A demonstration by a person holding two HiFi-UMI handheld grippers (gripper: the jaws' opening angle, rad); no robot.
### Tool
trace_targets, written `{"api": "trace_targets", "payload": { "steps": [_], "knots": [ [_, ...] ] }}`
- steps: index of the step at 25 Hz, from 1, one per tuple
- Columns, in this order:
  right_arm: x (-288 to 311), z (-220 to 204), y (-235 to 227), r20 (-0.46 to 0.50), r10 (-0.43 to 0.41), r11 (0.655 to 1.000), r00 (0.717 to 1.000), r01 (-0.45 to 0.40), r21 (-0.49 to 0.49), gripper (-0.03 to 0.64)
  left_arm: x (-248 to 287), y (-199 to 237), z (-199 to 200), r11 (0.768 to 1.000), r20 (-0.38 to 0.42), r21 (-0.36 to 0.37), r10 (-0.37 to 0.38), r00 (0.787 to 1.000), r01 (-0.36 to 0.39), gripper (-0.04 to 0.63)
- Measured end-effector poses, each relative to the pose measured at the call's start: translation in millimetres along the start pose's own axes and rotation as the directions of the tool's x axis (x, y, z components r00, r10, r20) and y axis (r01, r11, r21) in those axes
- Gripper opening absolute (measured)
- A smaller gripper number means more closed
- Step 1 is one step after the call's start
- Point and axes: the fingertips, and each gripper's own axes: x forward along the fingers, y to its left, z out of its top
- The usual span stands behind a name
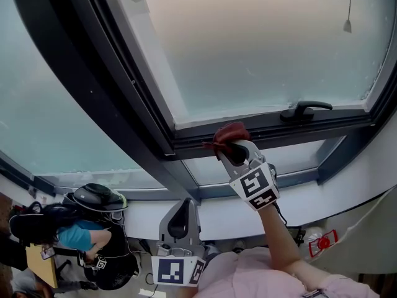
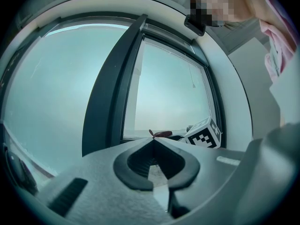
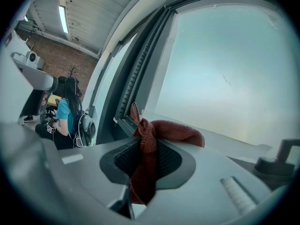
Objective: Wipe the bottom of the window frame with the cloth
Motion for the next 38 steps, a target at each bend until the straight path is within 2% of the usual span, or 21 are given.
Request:
{"api": "trace_targets", "payload": {
  "steps": [38],
  "knots": [
    [-31,-16,-37,-0.004,-0.058,0.998,0.998,0.058,0.039,0.08,8,-19,0,1.0,0.004,0.005,-0.026,1.0,0.026,-0.006]
  ]
}}
